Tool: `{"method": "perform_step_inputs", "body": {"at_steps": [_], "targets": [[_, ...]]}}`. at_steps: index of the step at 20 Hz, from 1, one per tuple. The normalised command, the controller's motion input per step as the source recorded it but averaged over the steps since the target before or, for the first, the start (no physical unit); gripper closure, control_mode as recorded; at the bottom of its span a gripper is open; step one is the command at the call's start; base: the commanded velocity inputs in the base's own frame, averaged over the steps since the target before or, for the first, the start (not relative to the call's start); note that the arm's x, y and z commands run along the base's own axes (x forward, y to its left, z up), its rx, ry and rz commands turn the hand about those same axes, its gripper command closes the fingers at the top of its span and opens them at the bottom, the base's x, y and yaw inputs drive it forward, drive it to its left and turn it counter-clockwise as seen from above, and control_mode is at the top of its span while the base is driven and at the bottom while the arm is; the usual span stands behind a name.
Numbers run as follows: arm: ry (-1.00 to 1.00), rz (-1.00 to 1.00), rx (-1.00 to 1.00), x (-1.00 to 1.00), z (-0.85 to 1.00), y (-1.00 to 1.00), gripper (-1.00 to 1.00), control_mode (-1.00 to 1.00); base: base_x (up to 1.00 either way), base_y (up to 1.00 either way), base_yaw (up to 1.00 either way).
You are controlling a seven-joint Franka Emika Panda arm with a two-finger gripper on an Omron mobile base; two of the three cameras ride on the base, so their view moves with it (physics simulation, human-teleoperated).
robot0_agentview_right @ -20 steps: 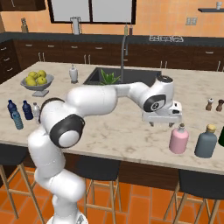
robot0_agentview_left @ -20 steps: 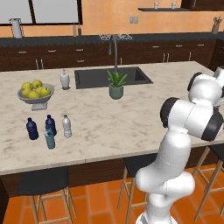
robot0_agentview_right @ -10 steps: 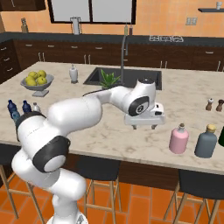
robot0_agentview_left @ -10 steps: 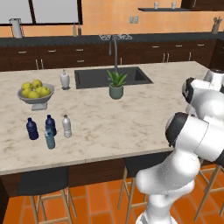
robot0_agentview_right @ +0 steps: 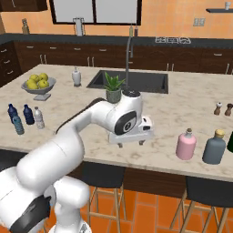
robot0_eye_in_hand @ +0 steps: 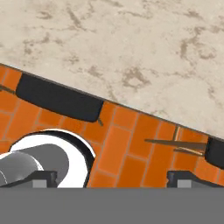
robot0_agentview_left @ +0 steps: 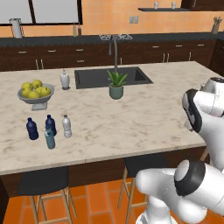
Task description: Move the plastic bottles in the middle to the plastics group, and the glass bottles in the middle to the glass group.
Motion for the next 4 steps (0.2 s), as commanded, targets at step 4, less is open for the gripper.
{"method": "perform_step_inputs", "body": {"at_steps": [4], "targets": [[0.0, 0.17, 0.0, -0.46, 0.12, 0.38, -1.0, -1.0, 0.0, 0.0, 0.0]]}}
